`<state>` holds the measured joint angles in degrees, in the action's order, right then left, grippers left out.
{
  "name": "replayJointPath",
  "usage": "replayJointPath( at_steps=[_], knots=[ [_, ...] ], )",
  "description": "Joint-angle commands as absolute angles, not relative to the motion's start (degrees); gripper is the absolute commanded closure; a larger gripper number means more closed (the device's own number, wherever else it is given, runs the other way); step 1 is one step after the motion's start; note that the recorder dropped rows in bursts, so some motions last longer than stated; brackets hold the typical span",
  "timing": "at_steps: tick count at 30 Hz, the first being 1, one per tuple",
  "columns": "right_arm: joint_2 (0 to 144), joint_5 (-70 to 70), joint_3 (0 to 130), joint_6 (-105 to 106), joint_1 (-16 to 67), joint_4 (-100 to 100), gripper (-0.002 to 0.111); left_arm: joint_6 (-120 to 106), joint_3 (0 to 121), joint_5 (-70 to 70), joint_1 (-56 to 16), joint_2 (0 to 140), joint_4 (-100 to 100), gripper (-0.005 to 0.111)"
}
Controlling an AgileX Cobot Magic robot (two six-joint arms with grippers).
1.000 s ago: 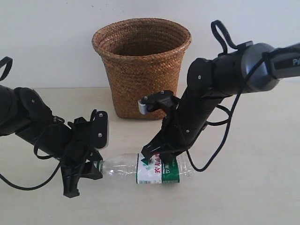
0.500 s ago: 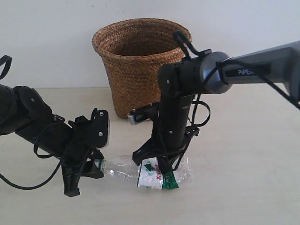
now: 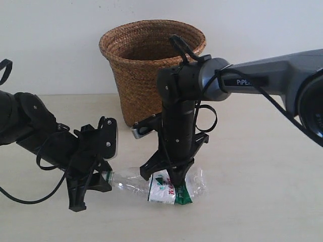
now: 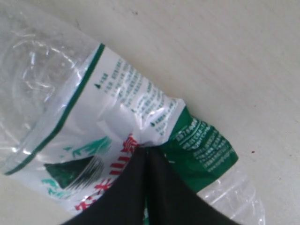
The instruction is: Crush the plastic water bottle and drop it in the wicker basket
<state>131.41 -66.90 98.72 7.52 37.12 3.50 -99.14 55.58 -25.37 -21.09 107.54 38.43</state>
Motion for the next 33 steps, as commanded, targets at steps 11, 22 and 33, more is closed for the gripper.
replayJointPath(
  at_steps=[11,22,33],
  knots=[
    [123.7,-59.6,94.2,11.6,37.2,7.4,0.108,-98.6,55.6,-24.2,-21.3,107.5,39.5,0.103],
    [117.5,-54.6,89.1,12.5,37.2,9.3,0.108,-98.6,55.6,-24.0,-21.3,107.5,39.5,0.103],
    [122.3,-52.0,89.1,18.4,37.2,19.2,0.108,-98.6,55.6,-23.9,-21.3,107.5,39.5,0.103]
  ],
)
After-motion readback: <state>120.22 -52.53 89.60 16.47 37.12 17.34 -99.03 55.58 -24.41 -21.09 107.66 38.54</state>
